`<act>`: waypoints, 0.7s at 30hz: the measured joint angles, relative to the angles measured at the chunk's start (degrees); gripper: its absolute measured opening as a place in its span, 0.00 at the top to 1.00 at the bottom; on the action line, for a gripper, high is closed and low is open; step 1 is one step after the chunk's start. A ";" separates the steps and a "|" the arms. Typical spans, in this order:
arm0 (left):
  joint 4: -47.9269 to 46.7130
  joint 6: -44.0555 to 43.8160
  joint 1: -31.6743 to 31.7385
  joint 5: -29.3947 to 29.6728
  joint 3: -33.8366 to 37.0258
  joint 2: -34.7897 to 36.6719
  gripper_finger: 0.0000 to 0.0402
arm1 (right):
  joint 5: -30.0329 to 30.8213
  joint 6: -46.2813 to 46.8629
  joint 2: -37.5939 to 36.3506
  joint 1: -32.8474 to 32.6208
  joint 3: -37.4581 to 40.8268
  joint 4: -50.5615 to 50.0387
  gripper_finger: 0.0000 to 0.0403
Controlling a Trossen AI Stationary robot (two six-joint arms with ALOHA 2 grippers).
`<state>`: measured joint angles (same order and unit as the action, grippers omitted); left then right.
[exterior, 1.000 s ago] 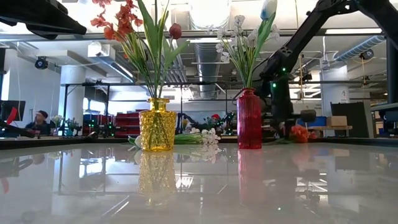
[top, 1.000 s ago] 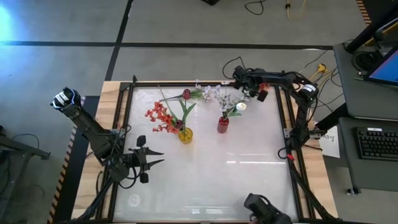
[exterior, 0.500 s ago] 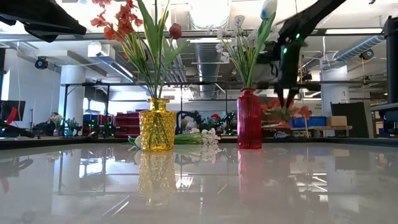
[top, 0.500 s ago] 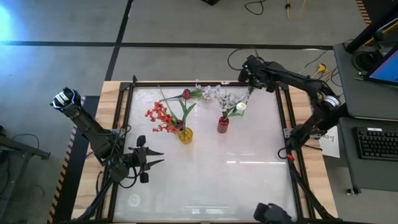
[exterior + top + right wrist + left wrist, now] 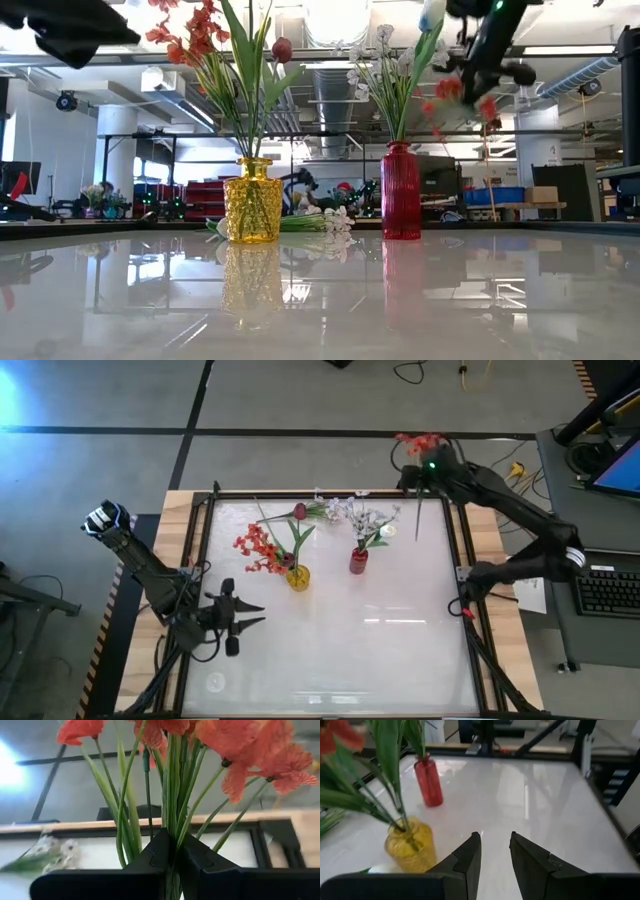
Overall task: Sort flowers into vase by color
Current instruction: Put the orange flowers into the yellow flower vase
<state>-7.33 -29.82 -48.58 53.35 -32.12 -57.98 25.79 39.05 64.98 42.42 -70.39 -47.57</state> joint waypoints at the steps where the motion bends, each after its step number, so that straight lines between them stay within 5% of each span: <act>1: 1.37 0.69 0.00 0.00 -0.01 0.00 0.77 | 0.23 -1.48 -1.15 -0.95 0.04 0.04 0.96; 8: 4.74 7.64 0.00 0.00 -4.73 -0.02 0.77 | 1.42 -7.39 -9.86 -10.91 3.14 4.89 0.96; 16: 4.79 17.12 0.00 0.08 -13.74 -2.83 0.77 | 12.96 -9.70 -21.26 -23.99 10.16 9.24 0.96; 21: 4.78 23.03 0.00 0.10 -18.95 -7.64 0.77 | 13.80 -12.28 -27.50 -29.57 15.73 15.40 0.96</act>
<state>-2.55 -6.78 -48.58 53.45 -51.07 -65.62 39.59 26.77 37.48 12.85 -54.65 -32.16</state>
